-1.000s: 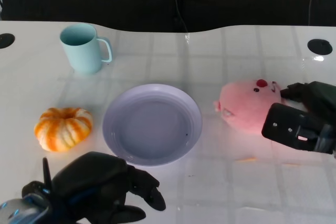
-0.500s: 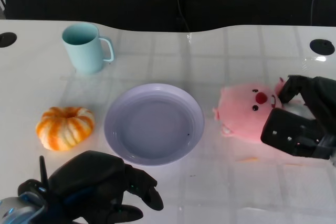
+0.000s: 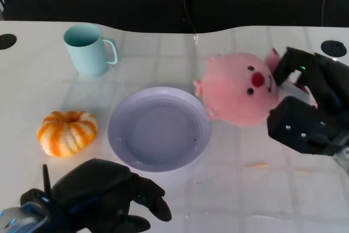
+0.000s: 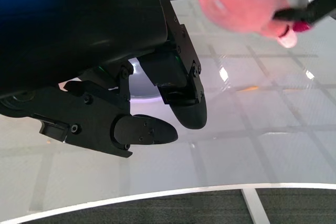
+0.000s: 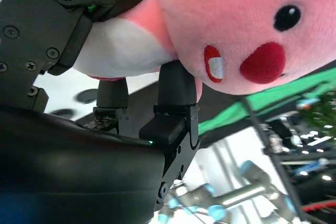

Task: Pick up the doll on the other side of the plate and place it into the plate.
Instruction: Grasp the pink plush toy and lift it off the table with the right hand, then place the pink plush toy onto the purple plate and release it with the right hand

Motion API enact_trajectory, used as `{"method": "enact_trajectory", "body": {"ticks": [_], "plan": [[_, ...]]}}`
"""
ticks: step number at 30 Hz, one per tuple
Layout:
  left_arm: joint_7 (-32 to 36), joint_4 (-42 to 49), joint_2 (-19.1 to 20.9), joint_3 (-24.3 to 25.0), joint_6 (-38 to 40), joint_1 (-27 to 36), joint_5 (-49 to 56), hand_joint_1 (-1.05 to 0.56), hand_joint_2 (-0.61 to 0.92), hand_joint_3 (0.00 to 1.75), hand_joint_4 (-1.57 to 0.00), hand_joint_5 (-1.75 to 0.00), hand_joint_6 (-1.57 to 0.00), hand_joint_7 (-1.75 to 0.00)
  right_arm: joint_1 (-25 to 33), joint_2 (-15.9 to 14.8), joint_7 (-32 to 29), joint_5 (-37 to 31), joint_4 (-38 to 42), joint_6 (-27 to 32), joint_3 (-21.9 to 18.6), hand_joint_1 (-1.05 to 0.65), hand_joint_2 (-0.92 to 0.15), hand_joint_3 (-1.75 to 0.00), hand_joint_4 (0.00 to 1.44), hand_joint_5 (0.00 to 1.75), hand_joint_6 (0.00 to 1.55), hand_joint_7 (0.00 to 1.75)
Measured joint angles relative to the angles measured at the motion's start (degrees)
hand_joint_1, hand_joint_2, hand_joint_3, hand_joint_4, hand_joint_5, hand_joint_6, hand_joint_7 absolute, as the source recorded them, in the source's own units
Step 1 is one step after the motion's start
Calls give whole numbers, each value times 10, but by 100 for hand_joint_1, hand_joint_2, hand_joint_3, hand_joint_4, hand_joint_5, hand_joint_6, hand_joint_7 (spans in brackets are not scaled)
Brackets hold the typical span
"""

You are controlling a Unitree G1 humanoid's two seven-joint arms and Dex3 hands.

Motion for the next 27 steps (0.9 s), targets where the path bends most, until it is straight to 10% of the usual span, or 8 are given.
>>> {"method": "enact_trajectory", "body": {"ticks": [24,27], "plan": [[1,-7,-30,-33,11,4,36,-26,92,30,-77,-125,-91,-34,-148,154,86,-34,100,17,108,-21,-49,-99,91,175,74,170],[1,-7,-33,-33,12,4,38,-26,92,30,-77,-125,-92,-34,-150,159,87,-32,106,18,109,-20,-53,-82,84,159,86,99]]}}
